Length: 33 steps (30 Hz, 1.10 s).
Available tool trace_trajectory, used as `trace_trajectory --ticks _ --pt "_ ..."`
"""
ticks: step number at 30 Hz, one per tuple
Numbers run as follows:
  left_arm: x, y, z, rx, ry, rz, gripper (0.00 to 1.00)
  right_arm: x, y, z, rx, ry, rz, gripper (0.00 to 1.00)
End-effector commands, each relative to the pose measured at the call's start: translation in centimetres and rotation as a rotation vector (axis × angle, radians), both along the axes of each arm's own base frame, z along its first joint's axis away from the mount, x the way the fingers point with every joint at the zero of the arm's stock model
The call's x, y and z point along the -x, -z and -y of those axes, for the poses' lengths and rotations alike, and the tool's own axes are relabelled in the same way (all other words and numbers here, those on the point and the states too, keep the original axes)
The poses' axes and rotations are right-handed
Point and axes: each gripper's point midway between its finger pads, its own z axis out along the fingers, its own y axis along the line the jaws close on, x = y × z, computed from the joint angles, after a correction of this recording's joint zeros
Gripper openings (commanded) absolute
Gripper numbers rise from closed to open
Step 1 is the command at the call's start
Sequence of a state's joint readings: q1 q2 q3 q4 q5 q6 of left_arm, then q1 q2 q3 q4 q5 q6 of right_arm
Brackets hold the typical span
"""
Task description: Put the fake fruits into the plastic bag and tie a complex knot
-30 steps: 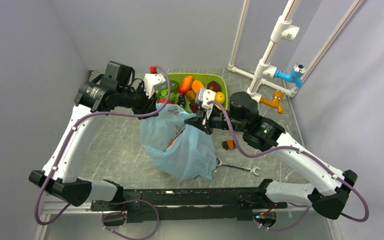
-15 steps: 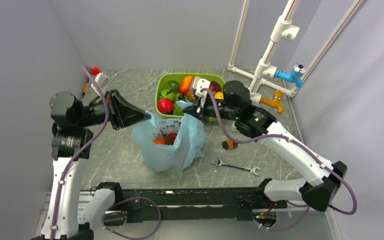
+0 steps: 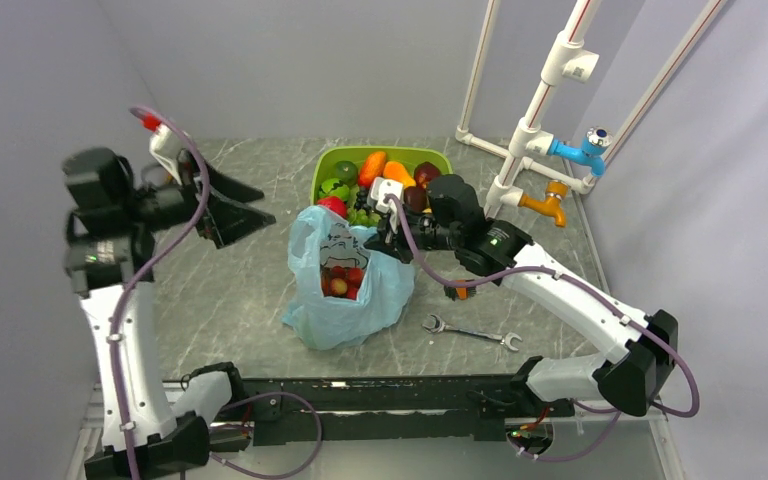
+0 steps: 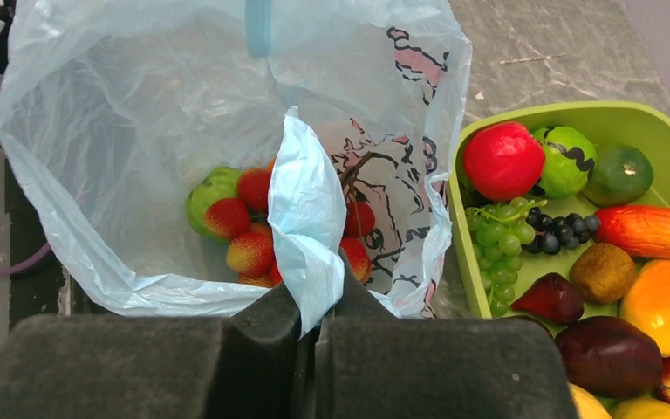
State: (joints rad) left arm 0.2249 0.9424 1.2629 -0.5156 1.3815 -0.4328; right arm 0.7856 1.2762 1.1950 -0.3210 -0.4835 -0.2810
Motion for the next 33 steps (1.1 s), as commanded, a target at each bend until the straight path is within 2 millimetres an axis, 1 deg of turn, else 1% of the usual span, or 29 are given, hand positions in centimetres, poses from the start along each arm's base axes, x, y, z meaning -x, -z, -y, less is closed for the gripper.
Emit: trace_trajectory --ticks 1,2,3,4,5,7,8,9,11,12,13,15,18,21,23,26,28,29,31,32,33 --pt "1.7 -1.2 -1.2 -0.321 0.008 0.343 0.99 0.7 -4.4 -0.2 -0.091 -0.035 0.055 0.0" --pt "1.2 -1.4 -1.7 -0.382 0.007 0.397 1.0 0.8 -4.7 -0.2 -0.1 -0.034 0.053 0.0" --pt "1.2 -1.6 -1.9 -0.459 0.038 0.512 0.99 0.9 -5.1 -0.3 -0.108 -0.036 0.051 0.0" --pt "1.4 -1.9 -1.8 -0.511 0.063 0.578 0.99 1.0 -5.5 -0.3 -0.115 -0.039 0.048 0.0" --pt "1.2 -1.7 -1.7 -0.555 0.075 0.611 0.99 1.0 -5.6 -0.3 -0.118 -0.039 0.045 0.0" --pt "1.0 -1.1 -0.9 -0.644 0.126 0.684 0.99 1.1 -5.7 -0.3 -0.122 -0.038 0.048 0.0" --pt "1.3 -1.0 0.4 -0.656 0.184 0.719 0.99 1.1 -5.7 -0.3 -0.122 -0.039 0.048 0.0" --pt "0.9 -0.9 0.9 -0.676 0.188 0.719 0.99 1.1 -5.7 -0.2 -0.121 -0.038 0.047 0.0" --pt "0.6 -2.0 2.7 -0.608 0.209 0.699 0.99 1.2 -5.7 -0.1 -0.119 -0.039 0.045 0.0" --pt "0.6 -2.3 3.5 -0.583 0.231 0.677 1.0 1.3 -5.9 -0.1 -0.121 -0.042 0.046 0.0" --pt "0.0 -2.0 4.3 -0.583 0.246 0.644 0.99 1.3 -6.0 -0.1 -0.123 -0.041 0.048 0.0" --pt "-1.2 -0.9 5.1 -0.639 0.258 0.603 1.0 1.4 -6.2 0.0 -0.126 -0.043 0.052 0.0" --pt "-2.5 1.4 5.2 -0.785 0.295 0.593 0.99 1.4 -6.4 0.0 -0.127 -0.045 0.055 0.0" --pt "-2.7 2.7 5.4 -0.858 0.366 0.591 0.99 1.5 -6.4 0.1 -0.128 -0.045 0.055 0.0" --pt "-3.1 3.5 5.0 -0.922 0.39 0.565 0.99 1.6 -6.3 0.2 -0.129 -0.044 0.056 0.0" --pt "-3.1 5.6 3.7 -1.007 0.405 0.49 0.98 1.5 -6.4 0.5 -0.123 -0.03 0.065 0.0" --pt "-2.2 6.8 2.7 -1.042 0.427 0.481 0.92 1.6 -6.2 0.6 -0.12 -0.027 0.066 0.0" --pt "-1.9 7.5 2.4 -1.054 0.438 0.463 0.87 1.6 -6.2 0.7 -0.12 -0.026 0.067 0.0" --pt "-1.3 8.5 2.0 -1.062 0.45 0.431 0.66 1.6 -6.1 0.8 -0.118 -0.022 0.065 0.0" --pt "-1.0 8.5 2.0 -1.053 0.453 0.428 0.47 1.6 -6.0 0.9 -0.116 -0.02 0.064 0.0" --pt "-0.8 8.2 2.2 -1.03 0.453 0.434 0.32 1.6 -6.0 0.9 -0.115 -0.018 0.063 0.0"
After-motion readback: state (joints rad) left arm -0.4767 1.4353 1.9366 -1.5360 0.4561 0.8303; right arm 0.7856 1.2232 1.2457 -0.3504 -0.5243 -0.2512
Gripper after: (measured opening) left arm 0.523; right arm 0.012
